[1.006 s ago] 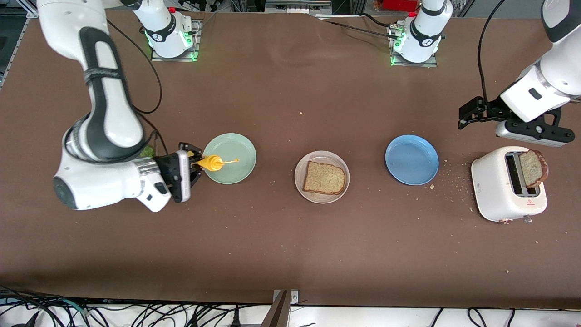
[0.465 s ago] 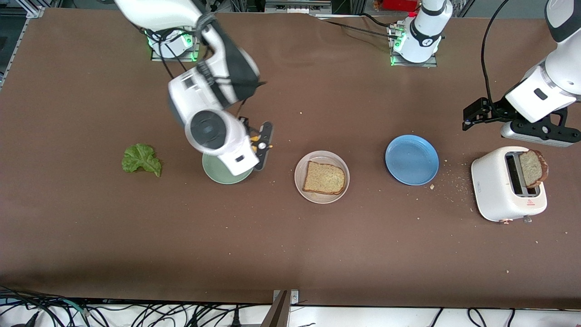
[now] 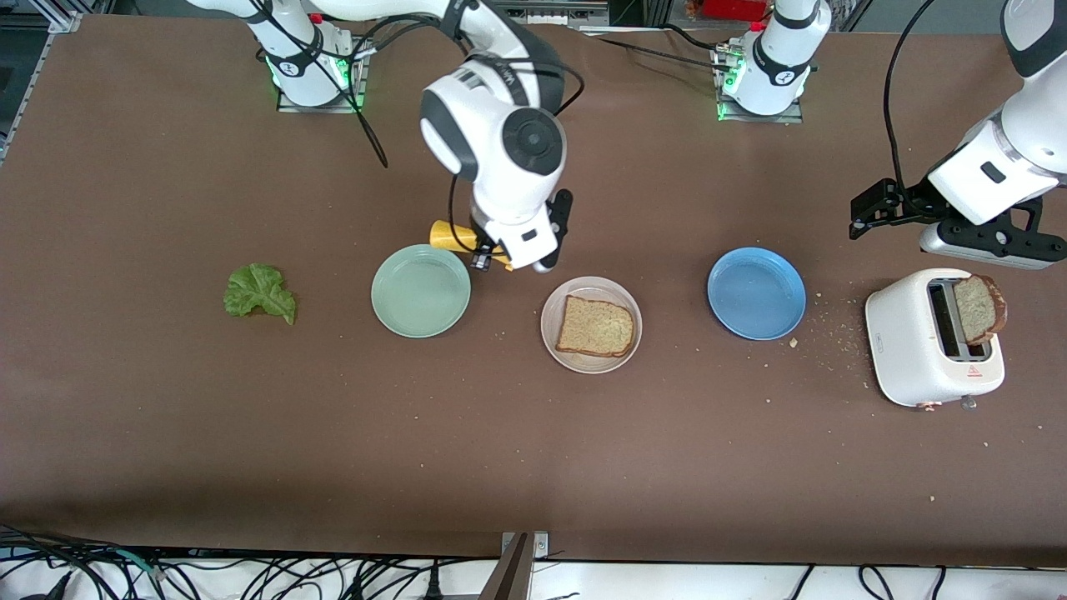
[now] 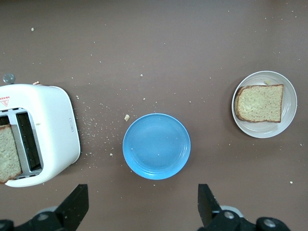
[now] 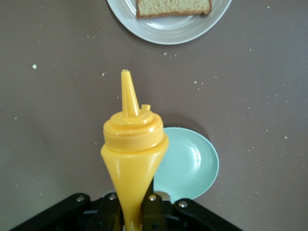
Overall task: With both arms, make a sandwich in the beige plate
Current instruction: 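Lift the yellow bottle with the right gripper and hold it over the bread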
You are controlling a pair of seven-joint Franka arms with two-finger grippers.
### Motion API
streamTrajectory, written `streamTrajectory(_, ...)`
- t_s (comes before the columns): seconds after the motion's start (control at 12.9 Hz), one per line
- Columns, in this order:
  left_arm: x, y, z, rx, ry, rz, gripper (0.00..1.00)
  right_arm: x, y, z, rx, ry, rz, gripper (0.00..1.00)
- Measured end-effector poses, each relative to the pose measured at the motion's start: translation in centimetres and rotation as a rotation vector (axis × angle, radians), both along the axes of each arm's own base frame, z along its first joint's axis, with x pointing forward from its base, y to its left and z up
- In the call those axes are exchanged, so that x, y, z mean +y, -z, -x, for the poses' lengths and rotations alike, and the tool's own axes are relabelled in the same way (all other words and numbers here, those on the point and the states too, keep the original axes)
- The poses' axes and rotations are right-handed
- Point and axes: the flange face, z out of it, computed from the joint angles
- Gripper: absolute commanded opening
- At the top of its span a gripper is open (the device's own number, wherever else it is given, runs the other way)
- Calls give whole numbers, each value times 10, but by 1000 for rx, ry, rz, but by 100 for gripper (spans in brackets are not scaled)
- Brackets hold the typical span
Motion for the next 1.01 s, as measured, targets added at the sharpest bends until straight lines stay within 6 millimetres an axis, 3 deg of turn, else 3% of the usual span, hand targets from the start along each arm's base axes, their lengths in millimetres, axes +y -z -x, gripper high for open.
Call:
streamTrajectory(0.23,1,0,0,1,-2,0,100,16,21,8,-65,-11,54,7)
streamTrajectory(0.54,1,0,0,1,-2,0,100,43,69,29,-165,-82,191,11)
streamTrajectory(0.7,1,0,0,1,-2,0,100,55,84,38,-210,-127,224,12)
streamTrajectory(1.01,0,0,0,1,0,0,100,62,103,29,-307,-198,245,12)
